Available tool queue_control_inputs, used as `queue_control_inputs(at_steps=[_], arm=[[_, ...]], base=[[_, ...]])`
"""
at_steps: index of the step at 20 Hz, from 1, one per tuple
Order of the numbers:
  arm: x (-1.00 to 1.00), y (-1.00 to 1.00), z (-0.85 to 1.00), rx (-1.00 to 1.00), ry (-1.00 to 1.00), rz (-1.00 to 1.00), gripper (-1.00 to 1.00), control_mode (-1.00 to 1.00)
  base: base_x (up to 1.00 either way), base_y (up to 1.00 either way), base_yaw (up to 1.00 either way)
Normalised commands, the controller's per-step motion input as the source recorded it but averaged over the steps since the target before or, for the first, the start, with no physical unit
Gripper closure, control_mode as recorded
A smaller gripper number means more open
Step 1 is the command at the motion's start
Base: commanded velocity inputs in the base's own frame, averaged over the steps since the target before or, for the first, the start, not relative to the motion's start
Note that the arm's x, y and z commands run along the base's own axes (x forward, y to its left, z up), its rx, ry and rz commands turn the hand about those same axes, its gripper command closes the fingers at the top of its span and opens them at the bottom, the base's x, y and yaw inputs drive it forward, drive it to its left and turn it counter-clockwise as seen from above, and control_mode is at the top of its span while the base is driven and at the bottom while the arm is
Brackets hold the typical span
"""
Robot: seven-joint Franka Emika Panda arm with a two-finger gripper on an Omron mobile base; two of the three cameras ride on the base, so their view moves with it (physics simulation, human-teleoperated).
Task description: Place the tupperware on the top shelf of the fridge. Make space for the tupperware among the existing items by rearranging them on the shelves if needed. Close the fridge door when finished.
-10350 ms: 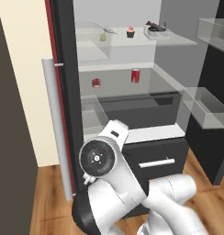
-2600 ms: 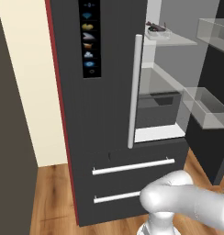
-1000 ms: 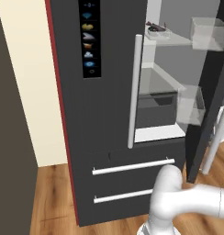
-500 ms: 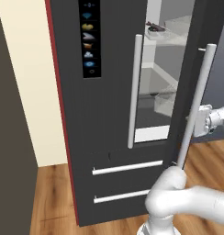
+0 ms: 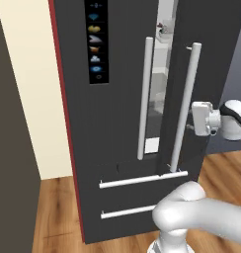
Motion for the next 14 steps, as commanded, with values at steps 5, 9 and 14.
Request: queue_control_inputs(at_steps=[5, 9, 14], arm=[[0.6, 0.0, 0.56, -0.04, 0.03, -0.3, -1.0, -1.0], [0.79, 0.01, 0.07, -0.05, 0.0, -0.31, -1.0, -1.0], [0.99, 0.16, -0.05, -0.06, 0.0, -0.31, -1.0, -1.0]], base=[[0.0, 0.0, 0.0], [0.0, 0.0, 0.0], [0.0, 0.0, 0.0]])
